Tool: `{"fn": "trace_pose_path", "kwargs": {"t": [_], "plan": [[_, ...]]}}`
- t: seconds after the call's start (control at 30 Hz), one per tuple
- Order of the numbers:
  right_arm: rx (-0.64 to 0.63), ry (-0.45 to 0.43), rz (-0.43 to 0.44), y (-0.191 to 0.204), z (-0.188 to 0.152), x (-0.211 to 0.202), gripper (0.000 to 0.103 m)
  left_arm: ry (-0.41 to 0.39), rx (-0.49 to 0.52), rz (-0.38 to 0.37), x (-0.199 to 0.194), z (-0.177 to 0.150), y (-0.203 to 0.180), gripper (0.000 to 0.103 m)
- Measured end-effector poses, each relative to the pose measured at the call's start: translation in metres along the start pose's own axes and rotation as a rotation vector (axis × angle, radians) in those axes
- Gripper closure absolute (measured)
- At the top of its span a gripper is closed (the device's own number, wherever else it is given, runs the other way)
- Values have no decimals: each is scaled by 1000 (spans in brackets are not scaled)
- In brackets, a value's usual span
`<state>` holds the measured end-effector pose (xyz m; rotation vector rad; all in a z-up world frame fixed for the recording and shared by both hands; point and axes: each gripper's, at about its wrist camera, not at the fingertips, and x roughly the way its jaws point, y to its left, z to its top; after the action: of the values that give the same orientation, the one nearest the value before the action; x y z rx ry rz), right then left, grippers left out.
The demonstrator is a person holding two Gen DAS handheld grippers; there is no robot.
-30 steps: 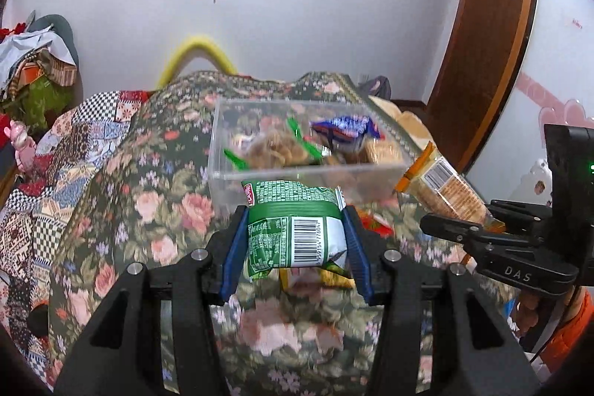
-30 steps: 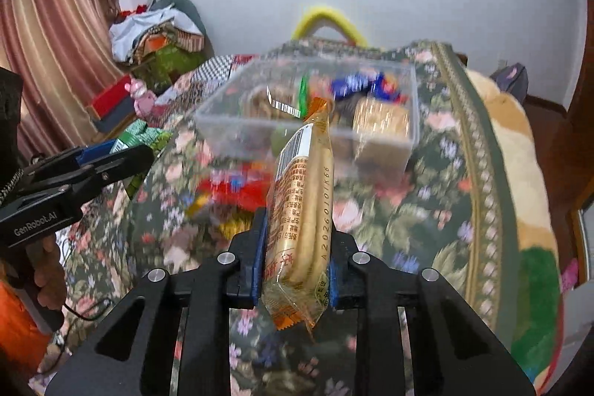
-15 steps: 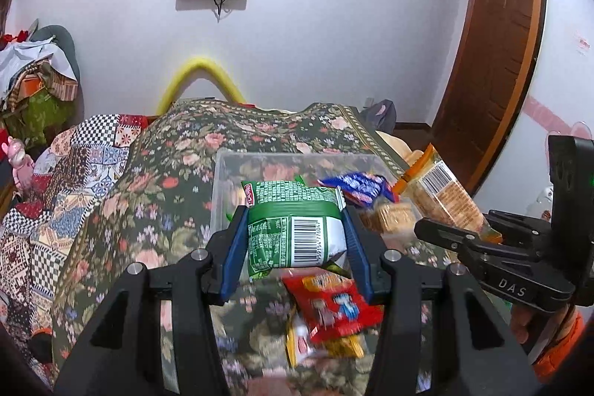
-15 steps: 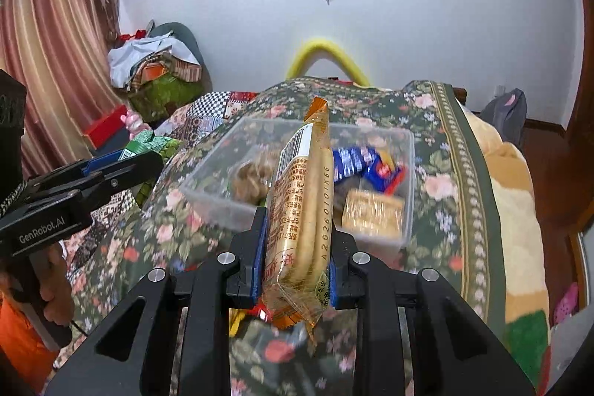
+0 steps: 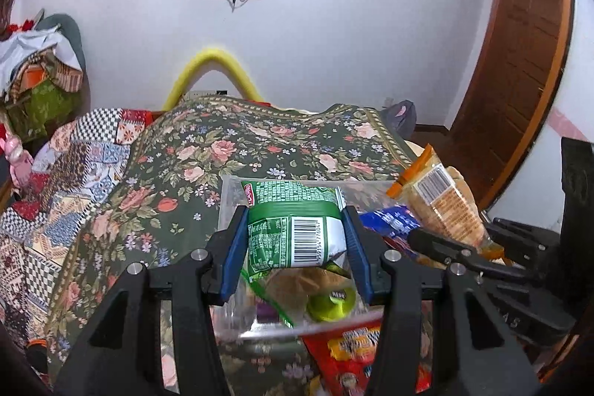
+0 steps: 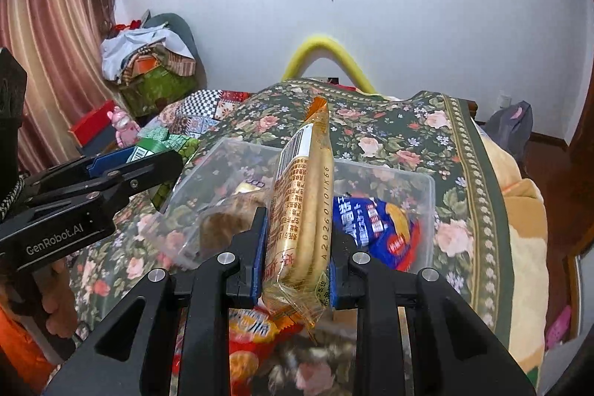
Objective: Organize snacks
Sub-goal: 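Lower green packet into box with left tool while right tool places cracker stick roll, then grasp yellow-white chip bag with left tool while right tool grasps red noodle-snack bag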
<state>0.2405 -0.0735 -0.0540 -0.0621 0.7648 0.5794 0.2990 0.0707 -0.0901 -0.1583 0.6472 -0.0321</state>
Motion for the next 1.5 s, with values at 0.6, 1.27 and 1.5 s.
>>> {"fn": "trace_pose_path", "kwargs": {"t": [0.6, 1.27, 1.5], "plan": [[1, 60, -7, -6, 3, 37, 78, 114, -91, -14, 62, 5, 12, 51], [-12, 13, 52, 13, -16, -31, 37, 49, 59, -8, -42, -24, 5, 42], [21, 87, 78, 31, -48, -21, 20, 85, 49, -17, -52, -49, 15, 42]]}}
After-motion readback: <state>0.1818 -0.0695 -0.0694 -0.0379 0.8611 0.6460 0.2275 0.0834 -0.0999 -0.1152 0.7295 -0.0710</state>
